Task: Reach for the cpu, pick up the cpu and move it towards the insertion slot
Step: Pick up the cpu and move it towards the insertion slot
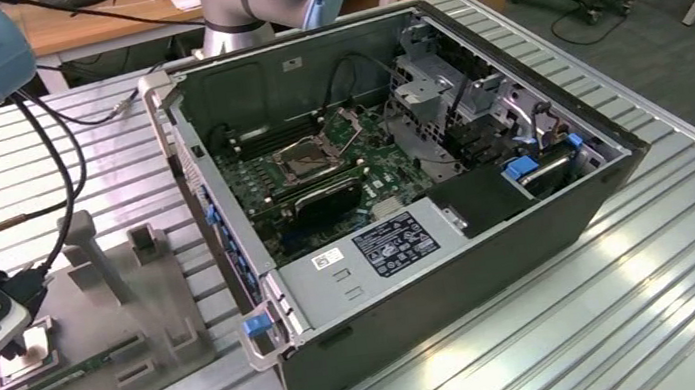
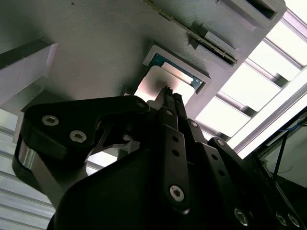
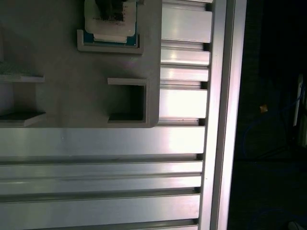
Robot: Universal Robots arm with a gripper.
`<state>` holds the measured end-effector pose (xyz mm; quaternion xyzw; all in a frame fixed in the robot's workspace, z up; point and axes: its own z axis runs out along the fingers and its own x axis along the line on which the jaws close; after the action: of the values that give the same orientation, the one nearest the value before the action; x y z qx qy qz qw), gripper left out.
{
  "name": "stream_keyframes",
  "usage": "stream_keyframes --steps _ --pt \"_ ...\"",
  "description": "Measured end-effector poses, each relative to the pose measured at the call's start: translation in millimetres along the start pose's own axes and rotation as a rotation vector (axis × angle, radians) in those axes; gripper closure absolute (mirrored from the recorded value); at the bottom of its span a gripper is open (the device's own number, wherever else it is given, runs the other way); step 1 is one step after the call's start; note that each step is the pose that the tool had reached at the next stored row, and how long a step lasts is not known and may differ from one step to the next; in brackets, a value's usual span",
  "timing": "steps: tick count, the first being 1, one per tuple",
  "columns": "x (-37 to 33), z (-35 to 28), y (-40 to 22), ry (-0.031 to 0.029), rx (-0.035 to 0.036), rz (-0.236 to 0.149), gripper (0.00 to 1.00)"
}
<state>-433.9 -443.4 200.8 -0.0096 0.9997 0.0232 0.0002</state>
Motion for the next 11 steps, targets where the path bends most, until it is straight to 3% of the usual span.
stream_keyframes --steps 1,3,4,9,11 --pt "0.0 0.0 0.0 0.0000 0.0000 0.000 0.83" --pt "0.0 0.0 0.0 0.0000 0.0000 0.000 0.71" --pt "0.0 0.0 0.0 0.0000 0.0000 0.000 0.71" --pt "0.0 0.1 0.0 0.0000 0.0001 0.000 0.47" --pt "0.0 0.1 0.0 0.0000 0.0000 0.000 0.47"
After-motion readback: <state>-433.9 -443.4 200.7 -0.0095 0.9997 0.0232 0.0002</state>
